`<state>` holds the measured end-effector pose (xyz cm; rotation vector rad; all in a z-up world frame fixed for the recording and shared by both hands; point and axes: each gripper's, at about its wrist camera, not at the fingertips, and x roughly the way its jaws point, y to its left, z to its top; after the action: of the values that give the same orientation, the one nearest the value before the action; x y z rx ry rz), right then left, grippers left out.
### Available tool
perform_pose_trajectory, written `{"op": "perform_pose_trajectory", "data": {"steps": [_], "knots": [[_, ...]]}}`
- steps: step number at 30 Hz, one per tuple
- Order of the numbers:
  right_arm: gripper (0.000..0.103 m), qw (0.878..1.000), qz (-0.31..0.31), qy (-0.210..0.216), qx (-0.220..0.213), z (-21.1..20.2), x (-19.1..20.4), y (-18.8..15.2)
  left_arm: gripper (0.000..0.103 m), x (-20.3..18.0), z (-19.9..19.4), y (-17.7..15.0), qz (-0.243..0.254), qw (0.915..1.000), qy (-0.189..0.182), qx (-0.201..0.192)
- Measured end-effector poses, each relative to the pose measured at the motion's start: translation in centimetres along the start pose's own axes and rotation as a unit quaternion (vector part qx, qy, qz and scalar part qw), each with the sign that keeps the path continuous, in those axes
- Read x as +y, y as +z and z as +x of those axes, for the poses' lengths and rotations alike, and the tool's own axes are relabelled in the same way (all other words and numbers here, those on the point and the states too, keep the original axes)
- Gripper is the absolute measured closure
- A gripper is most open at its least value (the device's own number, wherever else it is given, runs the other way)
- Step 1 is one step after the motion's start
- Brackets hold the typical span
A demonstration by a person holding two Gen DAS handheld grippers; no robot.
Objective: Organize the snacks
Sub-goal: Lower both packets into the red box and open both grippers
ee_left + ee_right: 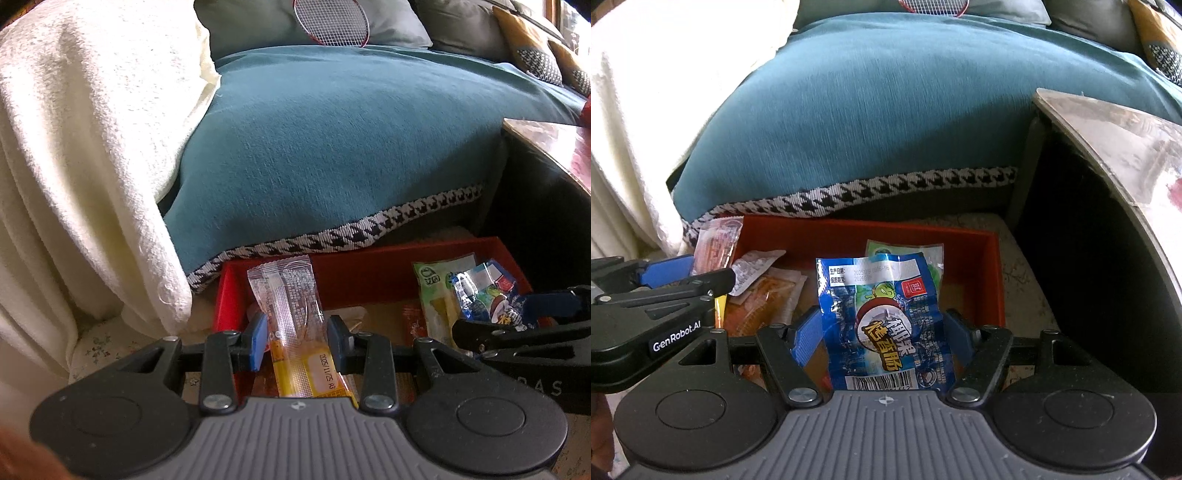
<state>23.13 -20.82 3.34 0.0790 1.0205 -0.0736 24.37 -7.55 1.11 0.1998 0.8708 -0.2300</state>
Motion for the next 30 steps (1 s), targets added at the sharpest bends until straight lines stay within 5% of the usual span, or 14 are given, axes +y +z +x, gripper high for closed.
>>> {"op": "perform_pose_trajectory", "data": {"steps": [30], "knots": [[0.027, 1.0, -0.013, -0.01, 0.024, 1.8, 0.5, -0.2, 0.074, -0.3, 1.9, -0.3, 0.005, 0.9993, -0.01, 0.035]]}}
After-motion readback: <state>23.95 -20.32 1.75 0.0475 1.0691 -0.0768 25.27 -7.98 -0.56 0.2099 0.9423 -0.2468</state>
